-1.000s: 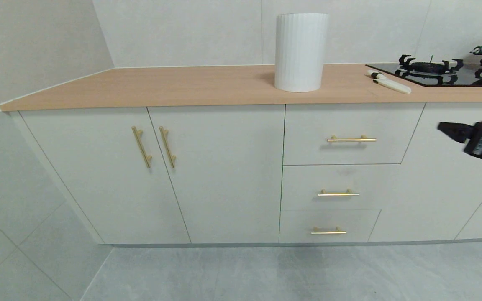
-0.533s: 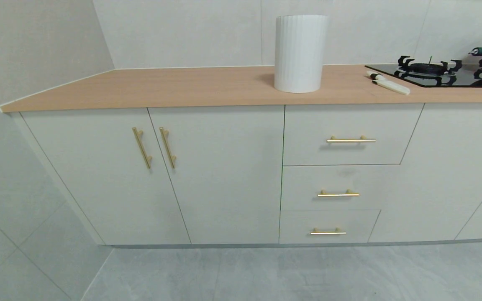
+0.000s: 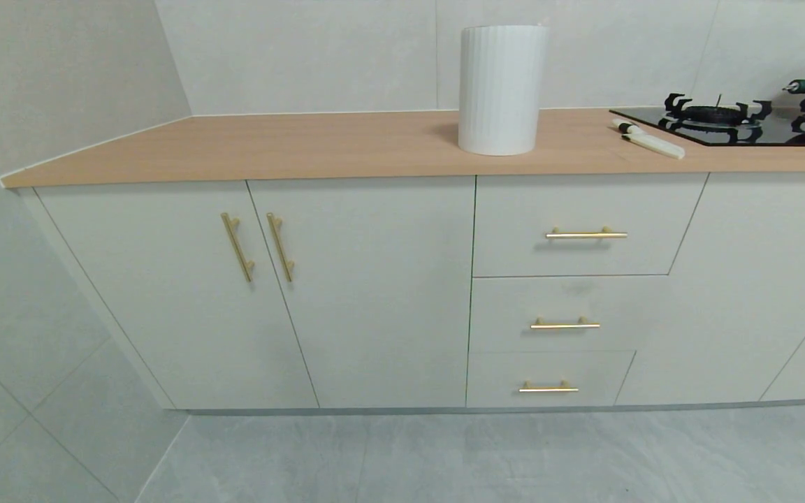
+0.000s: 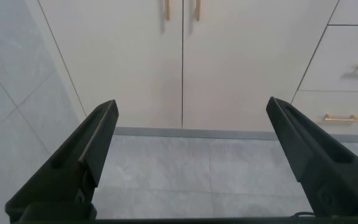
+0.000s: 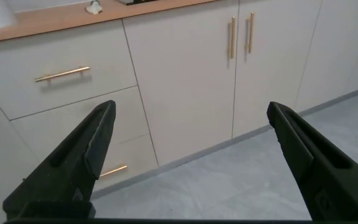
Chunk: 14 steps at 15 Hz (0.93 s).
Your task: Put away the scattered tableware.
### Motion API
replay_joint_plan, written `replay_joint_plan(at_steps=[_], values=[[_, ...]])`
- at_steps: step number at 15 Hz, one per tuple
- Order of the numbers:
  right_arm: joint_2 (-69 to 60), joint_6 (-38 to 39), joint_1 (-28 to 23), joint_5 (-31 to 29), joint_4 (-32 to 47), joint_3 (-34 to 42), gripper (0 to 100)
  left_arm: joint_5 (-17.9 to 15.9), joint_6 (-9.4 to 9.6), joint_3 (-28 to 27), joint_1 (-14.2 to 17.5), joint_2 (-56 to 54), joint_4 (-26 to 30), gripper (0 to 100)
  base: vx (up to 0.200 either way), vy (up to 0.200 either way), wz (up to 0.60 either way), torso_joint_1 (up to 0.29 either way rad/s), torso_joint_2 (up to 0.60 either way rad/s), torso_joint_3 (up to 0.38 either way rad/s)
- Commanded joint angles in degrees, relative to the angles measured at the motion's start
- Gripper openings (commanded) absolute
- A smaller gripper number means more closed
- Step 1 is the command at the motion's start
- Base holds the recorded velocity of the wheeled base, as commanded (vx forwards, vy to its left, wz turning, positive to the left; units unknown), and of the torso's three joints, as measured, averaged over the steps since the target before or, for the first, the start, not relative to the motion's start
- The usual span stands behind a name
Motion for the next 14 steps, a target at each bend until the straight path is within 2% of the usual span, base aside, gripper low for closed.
replay_joint_plan(at_steps=[1, 3, 4, 7, 9, 12, 14], values=[[-5.03, -0.3, -2.1, 2.67, -0.25, 6.97, 100, 0.02, -0.02, 0.0, 0.01, 0.07, -0.01, 100, 0.0, 0.0, 0.0, 0.0, 0.0, 0.0], [-5.03, 2.16, -2.1, 2.76, -4.91, 14.44, 100, 0.02, -0.02, 0.0, 0.01, 0.07, -0.01, 100, 0.0, 0.0, 0.0, 0.0, 0.0, 0.0], [-5.03, 2.78, -2.1, 3.46, -10.27, 19.53, 100, 0.02, -0.02, 0.0, 0.01, 0.07, -0.01, 100, 0.0, 0.0, 0.0, 0.0, 0.0, 0.0], [-5.03, -0.12, -2.1, 15.24, -29.52, 34.04, 100, 0.02, -0.02, 0.0, 0.01, 0.07, -0.01, 100, 0.0, 0.0, 0.0, 0.0, 0.0, 0.0], [-5.03, -1.09, -2.1, 19.37, -24.51, 33.95, 100, 0.02, -0.02, 0.0, 0.01, 0.07, -0.01, 100, 0.0, 0.0, 0.0, 0.0, 0.0, 0.0], [-4.95, -2.49, -2.1, 24.73, -21.0, 33.86, 100, 0.02, -0.02, 0.0, 0.01, 0.07, -0.01, 100, 0.0, 0.0, 0.0, 0.0, 0.0, 0.0], [-5.03, -2.41, -2.1, 25.08, -21.7, 33.95, 100, 0.02, -0.02, 0.0, 0.01, 0.07, -0.01, 100, 0.0, 0.0, 0.0, 0.0, 0.0, 0.0]])
